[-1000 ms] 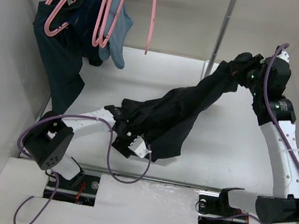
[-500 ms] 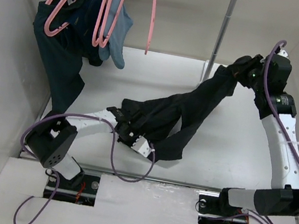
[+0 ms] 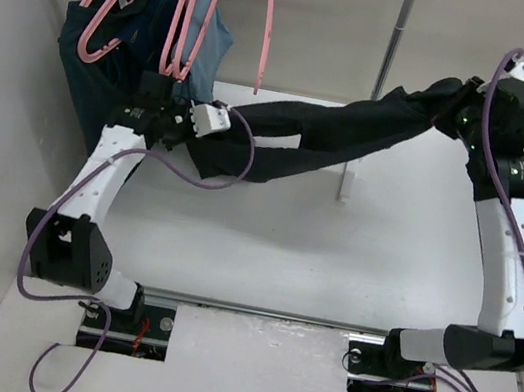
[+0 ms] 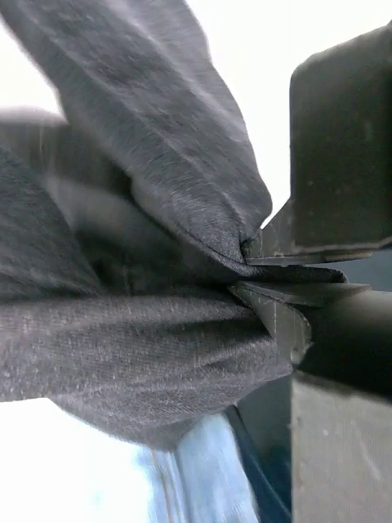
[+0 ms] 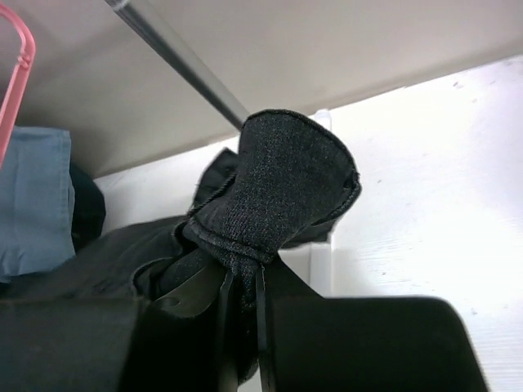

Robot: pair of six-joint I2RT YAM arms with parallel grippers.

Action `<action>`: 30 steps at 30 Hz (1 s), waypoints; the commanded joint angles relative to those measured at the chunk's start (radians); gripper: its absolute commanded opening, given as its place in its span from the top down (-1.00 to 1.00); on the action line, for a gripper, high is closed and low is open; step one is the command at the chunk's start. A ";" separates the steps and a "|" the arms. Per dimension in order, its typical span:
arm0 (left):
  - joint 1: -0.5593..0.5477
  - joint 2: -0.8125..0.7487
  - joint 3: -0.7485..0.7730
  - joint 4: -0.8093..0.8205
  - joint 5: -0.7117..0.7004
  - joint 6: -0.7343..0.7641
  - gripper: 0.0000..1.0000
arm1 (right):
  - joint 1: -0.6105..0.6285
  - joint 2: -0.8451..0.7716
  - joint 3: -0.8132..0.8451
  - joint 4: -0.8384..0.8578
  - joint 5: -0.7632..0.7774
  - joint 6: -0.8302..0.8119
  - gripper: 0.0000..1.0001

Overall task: Place the trousers on the hanger
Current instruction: Flatten out the trousers at the center of the board.

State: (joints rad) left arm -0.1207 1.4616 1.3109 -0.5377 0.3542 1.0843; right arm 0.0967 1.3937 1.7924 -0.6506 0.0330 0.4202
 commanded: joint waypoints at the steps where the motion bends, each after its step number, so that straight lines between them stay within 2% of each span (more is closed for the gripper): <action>1: -0.007 -0.069 0.135 -0.302 0.014 0.080 1.00 | -0.035 -0.111 0.015 0.051 0.139 -0.070 1.00; 3: -0.007 -0.078 0.163 -0.390 0.052 0.152 1.00 | -0.046 -0.146 -0.066 0.051 0.139 -0.070 1.00; 4: -0.022 -0.078 0.163 -0.434 0.064 0.202 0.92 | -0.055 -0.156 -0.099 0.051 0.125 -0.070 1.00; 5: -0.042 -0.078 0.119 -0.483 0.065 0.233 0.58 | -0.067 -0.156 -0.161 0.051 0.114 -0.070 1.00; 6: -0.086 -0.078 0.091 -0.495 0.065 0.233 0.01 | -0.077 -0.165 -0.188 0.051 0.114 -0.051 1.00; 8: -0.131 -0.067 0.018 -0.521 0.065 0.233 -0.30 | -0.092 -0.165 -0.228 0.035 0.105 -0.031 1.00; 9: -0.148 -0.058 -0.007 -0.503 0.065 0.197 -0.39 | -0.107 -0.165 -0.250 0.025 0.105 -0.031 1.00; 11: -0.187 -0.058 -0.057 -0.432 0.074 0.131 -0.49 | -0.117 -0.165 -0.260 0.025 0.076 -0.020 1.00; 13: -0.212 -0.035 -0.146 -0.323 0.045 0.076 -0.52 | -0.117 -0.165 -0.260 0.025 0.056 -0.020 1.00; 15: -0.249 -0.017 -0.224 -0.248 -0.028 0.075 -0.54 | -0.117 -0.154 -0.260 0.025 0.047 -0.020 1.00; 20: -0.246 -0.001 -0.341 -0.137 -0.170 0.107 -0.59 | -0.117 -0.163 -0.280 0.025 0.038 -0.029 1.00; 25: -0.194 0.008 -0.377 -0.171 -0.279 0.213 -0.62 | -0.127 -0.183 -0.323 -0.007 0.047 -0.029 1.00; 30: -0.132 -0.010 -0.426 -0.193 -0.319 0.195 -0.62 | -0.161 -0.220 -0.460 -0.043 0.068 -0.011 1.00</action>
State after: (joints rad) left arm -0.2832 1.4773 0.9119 -0.7036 0.0875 1.2621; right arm -0.0418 1.2175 1.3891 -0.7013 0.0868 0.3927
